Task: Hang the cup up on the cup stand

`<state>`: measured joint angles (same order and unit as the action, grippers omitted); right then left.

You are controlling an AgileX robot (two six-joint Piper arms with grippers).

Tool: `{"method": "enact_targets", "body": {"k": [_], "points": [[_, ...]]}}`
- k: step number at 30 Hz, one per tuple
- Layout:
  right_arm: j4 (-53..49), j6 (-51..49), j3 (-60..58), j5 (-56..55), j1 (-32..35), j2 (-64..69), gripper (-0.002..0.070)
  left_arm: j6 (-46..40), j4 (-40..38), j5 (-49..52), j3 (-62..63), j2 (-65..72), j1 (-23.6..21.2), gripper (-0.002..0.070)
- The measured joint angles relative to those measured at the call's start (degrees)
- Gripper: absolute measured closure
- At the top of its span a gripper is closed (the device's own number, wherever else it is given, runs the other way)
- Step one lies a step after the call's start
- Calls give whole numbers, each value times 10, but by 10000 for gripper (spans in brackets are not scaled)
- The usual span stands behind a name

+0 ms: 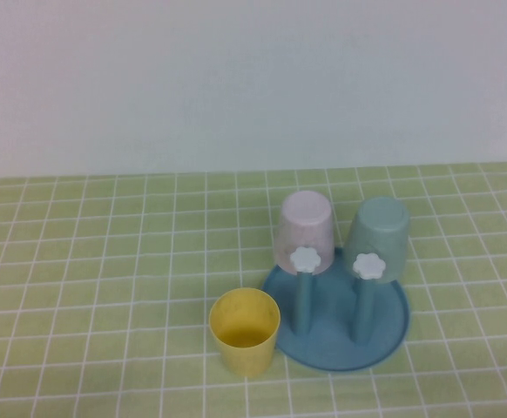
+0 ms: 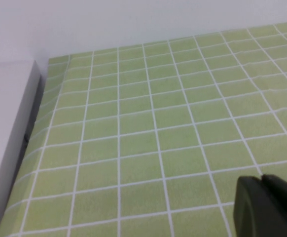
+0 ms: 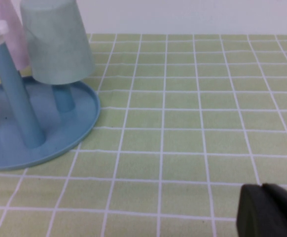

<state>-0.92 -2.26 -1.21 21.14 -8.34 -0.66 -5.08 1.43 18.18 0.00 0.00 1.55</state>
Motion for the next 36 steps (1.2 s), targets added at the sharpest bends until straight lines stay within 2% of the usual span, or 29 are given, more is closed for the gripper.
{"method": "enact_targets", "body": {"k": [12, 16, 22, 29, 36], "points": [[0, 0, 0, 0, 0, 0, 678, 1, -14, -38, 0, 0, 0, 676], [0, 0, -1, -20, 0, 0, 678, 1, -14, -98, 0, 0, 0, 676], [0, 0, -4, -167, 0, 0, 678, 1, -14, -227, 0, 0, 0, 676], [0, 1, -4, -374, 0, 0, 678, 6, -14, -312, 0, 0, 0, 677], [-1, 1, -4, -437, 0, 0, 678, 15, -14, -365, 0, 0, 0, 676]]}}
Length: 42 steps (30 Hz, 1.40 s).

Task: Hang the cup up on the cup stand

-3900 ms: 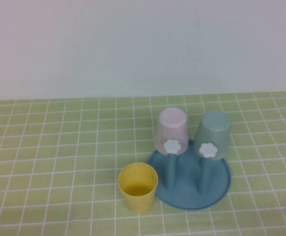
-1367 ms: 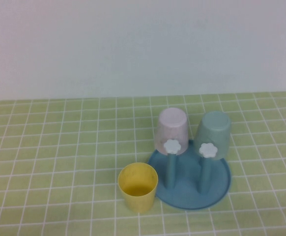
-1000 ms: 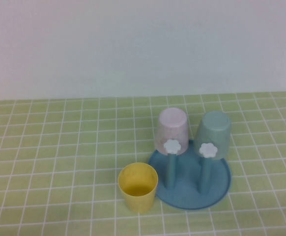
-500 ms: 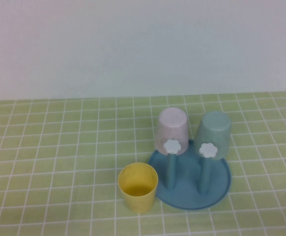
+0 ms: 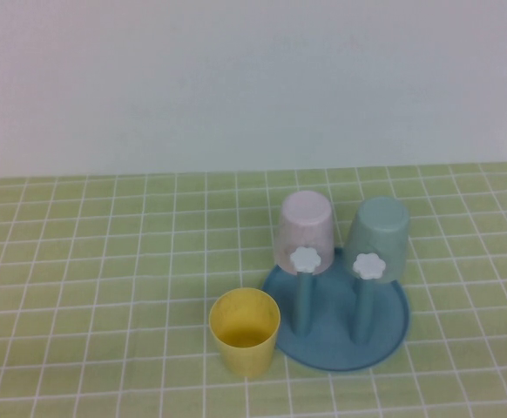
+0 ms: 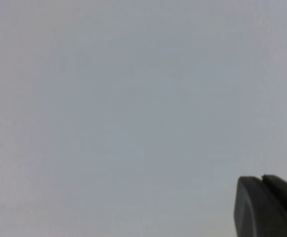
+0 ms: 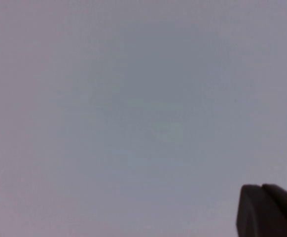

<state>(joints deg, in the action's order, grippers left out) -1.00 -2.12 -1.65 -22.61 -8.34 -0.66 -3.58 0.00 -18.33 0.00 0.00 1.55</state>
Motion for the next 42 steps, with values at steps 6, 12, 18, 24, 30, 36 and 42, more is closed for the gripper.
{"method": "enact_targets", "body": {"k": [6, 12, 18, 24, 30, 36, 42], "points": [[0, 0, 0, -17, 0, 0, 678, 0, 0, -47, 0, 0, 0, 676], [5, 0, 0, -28, 0, 0, 678, 13, -32, -68, 0, 0, 0, 676], [10, 3, 8, 18, 0, 0, 678, 36, -73, -17, 23, 0, 0, 676], [-16, 24, 108, 288, 0, 0, 678, 36, -73, 225, 177, 4, 0, 676], [-21, 27, 190, 444, 0, 35, 678, 56, -105, 425, 288, 94, 0, 676], [4, 27, 258, 584, 0, 119, 678, 64, -212, 468, 298, 190, 0, 676], [45, 27, 292, 659, 0, 212, 678, 17, -300, 478, 299, 276, 0, 676]]}}
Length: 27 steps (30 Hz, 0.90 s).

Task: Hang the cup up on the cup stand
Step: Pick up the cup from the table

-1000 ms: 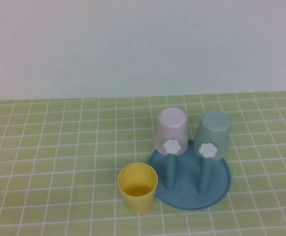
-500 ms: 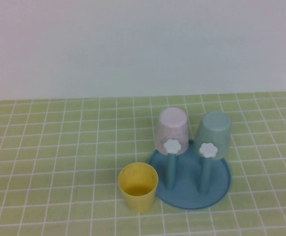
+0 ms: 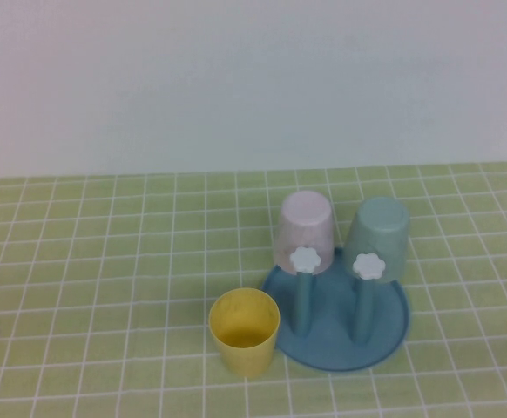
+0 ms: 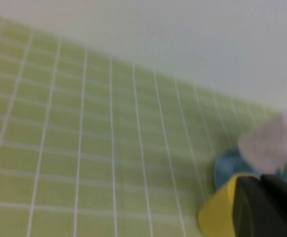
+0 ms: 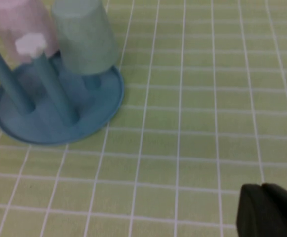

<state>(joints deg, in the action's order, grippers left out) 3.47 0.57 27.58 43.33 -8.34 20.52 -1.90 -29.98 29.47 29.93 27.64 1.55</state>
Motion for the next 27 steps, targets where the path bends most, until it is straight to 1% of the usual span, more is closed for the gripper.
{"method": "enact_targets", "body": {"k": [4, 8, 13, 21, 23, 24, 26, 27], "points": [[12, 2, 1, 36, 0, 54, 678, -117, -50, 81, 25, 70, 0, 676], [19, 16, 1, 37, 0, 79, 678, -210, -51, 162, 83, 152, 0, 676], [21, 22, 1, 6, 0, 85, 678, -247, -50, 235, 186, 262, 0, 677], [23, 31, 2, -10, 0, 85, 678, -335, -59, 241, 307, 442, 0, 667], [23, 35, 2, -11, 0, 85, 678, -365, -76, 242, 327, 484, 0, 639], [23, 37, 2, -11, 0, 85, 678, -372, -86, 247, 339, 500, 1, 614], [23, 39, 2, -11, 0, 85, 678, -377, -94, 247, 359, 524, 13, 548], [23, 39, 2, -11, 0, 85, 678, -379, -95, 245, 368, 537, 22, 503]]}}
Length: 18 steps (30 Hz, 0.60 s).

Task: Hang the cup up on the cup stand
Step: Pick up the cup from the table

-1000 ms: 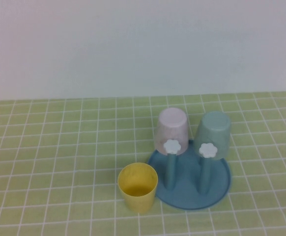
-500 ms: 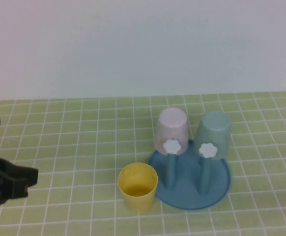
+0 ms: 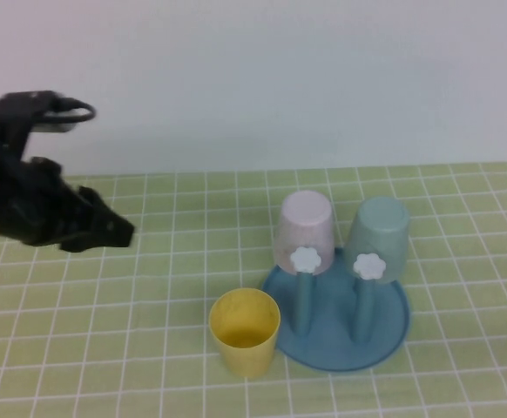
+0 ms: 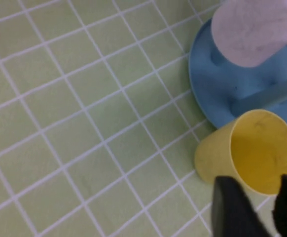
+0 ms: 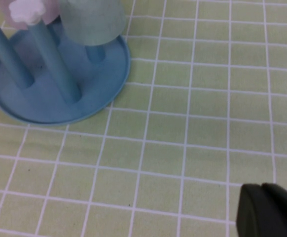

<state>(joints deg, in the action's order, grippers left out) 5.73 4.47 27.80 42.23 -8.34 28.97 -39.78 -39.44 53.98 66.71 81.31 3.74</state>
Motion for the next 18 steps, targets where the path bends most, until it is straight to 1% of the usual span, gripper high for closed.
{"method": "enact_targets", "body": {"k": [2, 4, 6, 10, 12, 15, 18], "points": [[1, 0, 0, -4, 0, 0, 678, -8, 2, -2, 12, 22, 21, 401], [1, 0, 0, -10, 0, 0, 678, -11, 21, -11, 20, 39, 54, 309], [1, 0, 0, -17, 0, 0, 678, -11, 50, -28, 20, 48, 89, 260], [1, 0, 0, -27, 0, 0, 678, 9, 126, -103, 20, 72, 162, 228], [1, 0, 0, -28, 0, 0, 678, 12, 154, -136, 20, 88, 186, 223], [1, 0, 0, -28, 0, 0, 678, 12, 172, -155, 20, 116, 210, 222], [1, 0, 0, -28, 0, 0, 678, 12, 173, -160, 20, 153, 222, 222]]}}
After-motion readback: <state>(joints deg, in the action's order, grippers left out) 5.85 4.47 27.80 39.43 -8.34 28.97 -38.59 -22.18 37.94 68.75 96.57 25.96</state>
